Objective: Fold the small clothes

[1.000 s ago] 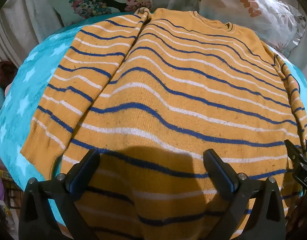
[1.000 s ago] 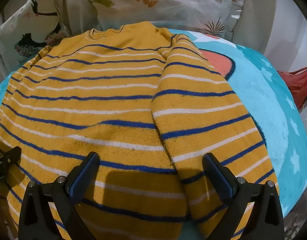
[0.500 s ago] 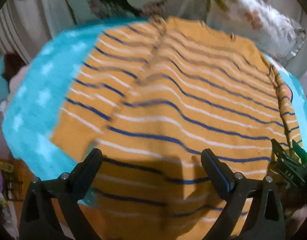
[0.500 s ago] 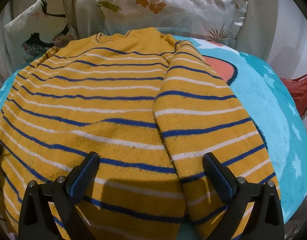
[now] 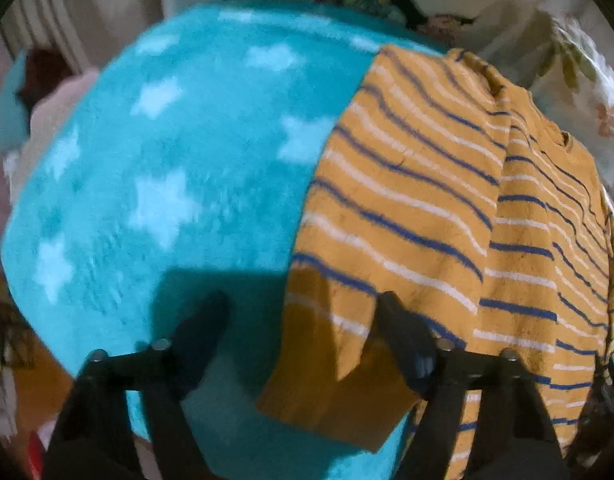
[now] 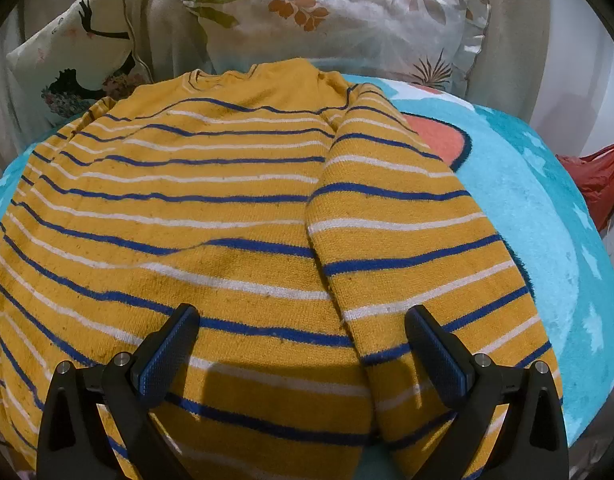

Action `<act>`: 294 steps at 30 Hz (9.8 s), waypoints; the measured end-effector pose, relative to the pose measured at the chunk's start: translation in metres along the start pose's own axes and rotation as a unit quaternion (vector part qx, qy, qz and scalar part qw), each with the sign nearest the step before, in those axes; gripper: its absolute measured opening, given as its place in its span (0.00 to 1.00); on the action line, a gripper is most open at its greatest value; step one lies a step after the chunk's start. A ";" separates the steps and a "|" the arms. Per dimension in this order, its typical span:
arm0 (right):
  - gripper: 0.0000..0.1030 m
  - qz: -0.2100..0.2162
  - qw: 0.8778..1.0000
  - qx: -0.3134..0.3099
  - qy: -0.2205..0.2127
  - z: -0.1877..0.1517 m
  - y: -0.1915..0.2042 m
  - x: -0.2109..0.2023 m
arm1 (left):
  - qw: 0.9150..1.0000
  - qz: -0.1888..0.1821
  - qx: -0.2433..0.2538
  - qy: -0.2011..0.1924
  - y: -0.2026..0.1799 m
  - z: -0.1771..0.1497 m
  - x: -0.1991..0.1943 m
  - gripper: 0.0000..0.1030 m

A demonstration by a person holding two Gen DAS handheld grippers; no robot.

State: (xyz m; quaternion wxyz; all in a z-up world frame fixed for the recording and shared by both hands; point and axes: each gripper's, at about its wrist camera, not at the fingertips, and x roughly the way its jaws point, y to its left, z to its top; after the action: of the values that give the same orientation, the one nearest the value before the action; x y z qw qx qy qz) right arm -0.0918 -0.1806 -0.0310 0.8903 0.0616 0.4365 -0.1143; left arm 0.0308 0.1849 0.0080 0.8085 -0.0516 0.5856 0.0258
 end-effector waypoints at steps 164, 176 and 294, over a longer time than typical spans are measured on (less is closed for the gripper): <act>0.46 0.126 0.984 -0.098 0.082 0.203 0.258 0.103 | 0.992 -0.098 -0.078 -0.031 0.150 0.003 -0.041 0.57; 0.48 0.143 0.979 -0.091 0.110 0.149 0.256 0.069 | 0.982 -0.073 0.169 -0.026 0.077 -0.007 -0.016 0.41; 0.42 0.077 0.993 0.090 0.026 0.179 -0.172 0.034 | 0.996 -0.035 -0.085 -0.015 -0.073 -0.039 -0.057 0.57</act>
State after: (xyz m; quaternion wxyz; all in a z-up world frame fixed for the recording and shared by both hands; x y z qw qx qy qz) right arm 0.0205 -0.3892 0.0501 0.8758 0.1780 0.4410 -0.0824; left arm -0.0165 0.1089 0.0538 0.8103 -0.1401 0.5671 0.0475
